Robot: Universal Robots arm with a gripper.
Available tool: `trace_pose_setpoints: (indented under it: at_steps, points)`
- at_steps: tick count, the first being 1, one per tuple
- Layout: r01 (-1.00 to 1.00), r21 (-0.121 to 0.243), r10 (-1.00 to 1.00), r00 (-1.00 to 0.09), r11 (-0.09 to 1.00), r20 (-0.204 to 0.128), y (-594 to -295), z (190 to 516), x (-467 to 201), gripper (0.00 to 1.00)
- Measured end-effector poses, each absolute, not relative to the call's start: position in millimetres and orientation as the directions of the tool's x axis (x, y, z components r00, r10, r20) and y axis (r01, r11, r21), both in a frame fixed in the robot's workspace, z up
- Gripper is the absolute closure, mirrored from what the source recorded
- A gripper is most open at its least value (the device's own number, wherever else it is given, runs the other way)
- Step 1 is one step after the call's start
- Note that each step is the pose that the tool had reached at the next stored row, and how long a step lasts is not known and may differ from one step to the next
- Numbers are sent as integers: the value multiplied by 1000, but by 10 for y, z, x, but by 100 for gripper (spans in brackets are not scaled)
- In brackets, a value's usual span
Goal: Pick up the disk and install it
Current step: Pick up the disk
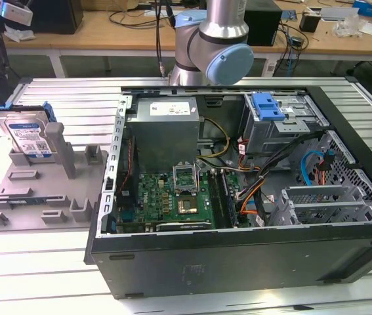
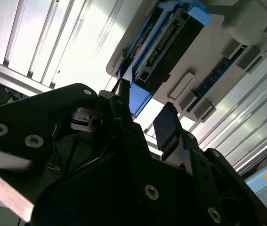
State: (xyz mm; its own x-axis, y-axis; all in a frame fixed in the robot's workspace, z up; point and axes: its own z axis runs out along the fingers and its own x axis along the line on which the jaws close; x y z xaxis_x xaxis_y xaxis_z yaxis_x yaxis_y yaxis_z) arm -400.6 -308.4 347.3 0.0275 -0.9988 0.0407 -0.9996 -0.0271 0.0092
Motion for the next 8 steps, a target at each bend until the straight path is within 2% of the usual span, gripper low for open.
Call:
trace_pose_setpoints:
  at_steps: [8]
  points:
    - [-1000,9,-999,25,-25,41,-3084,3426,-4006,52]
